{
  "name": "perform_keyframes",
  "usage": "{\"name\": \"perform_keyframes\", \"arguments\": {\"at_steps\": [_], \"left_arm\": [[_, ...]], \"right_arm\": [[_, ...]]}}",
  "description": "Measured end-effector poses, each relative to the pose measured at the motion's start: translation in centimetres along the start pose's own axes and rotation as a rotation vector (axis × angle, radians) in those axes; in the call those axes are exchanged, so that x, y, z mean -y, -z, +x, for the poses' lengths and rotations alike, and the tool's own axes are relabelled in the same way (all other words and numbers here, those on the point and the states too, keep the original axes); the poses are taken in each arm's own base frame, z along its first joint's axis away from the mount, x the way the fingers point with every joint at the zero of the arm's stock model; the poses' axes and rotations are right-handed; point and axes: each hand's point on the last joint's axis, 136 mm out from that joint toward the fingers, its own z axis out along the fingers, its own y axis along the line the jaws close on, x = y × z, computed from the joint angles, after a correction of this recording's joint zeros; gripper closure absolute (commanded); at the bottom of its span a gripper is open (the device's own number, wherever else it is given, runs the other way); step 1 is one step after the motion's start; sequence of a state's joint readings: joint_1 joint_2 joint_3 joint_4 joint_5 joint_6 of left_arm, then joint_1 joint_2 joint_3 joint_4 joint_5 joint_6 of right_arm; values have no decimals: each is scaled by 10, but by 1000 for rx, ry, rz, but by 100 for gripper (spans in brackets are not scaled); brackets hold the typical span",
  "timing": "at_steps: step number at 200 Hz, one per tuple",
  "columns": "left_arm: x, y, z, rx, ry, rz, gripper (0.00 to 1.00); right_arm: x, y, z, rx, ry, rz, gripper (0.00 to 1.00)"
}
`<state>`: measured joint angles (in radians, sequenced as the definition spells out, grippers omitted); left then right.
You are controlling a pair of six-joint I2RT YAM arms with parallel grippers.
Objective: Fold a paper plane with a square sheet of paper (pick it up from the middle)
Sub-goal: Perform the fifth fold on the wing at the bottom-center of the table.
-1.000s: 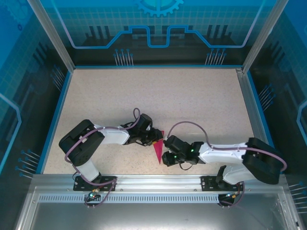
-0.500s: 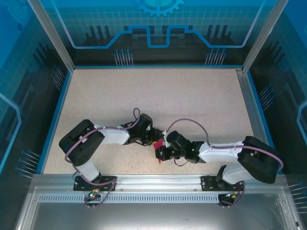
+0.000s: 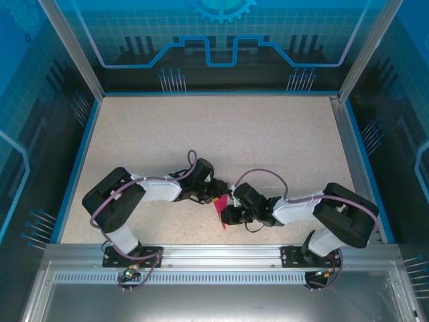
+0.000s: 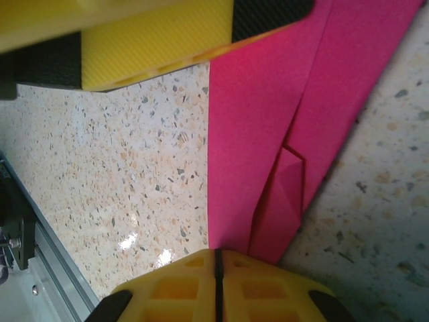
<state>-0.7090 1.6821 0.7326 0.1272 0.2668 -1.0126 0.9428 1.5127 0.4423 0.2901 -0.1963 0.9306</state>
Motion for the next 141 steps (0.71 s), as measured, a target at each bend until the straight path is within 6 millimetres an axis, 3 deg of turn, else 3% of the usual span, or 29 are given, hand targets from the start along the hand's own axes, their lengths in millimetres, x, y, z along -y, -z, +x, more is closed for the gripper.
{"name": "perform_keyframes", "arguments": {"at_steps": [38,84,141], "left_arm": [[1,20,-2,26,-86,-48,49],[42,58,-14,135,-212,73,54],[28,49,-10,131,-239,70,61]], "right_arm": [[2,1,-1,-17,16,-16,92],[2,1,-3,-47,33,-38,92],[2,0,-2,-68,32,-43,92]]}}
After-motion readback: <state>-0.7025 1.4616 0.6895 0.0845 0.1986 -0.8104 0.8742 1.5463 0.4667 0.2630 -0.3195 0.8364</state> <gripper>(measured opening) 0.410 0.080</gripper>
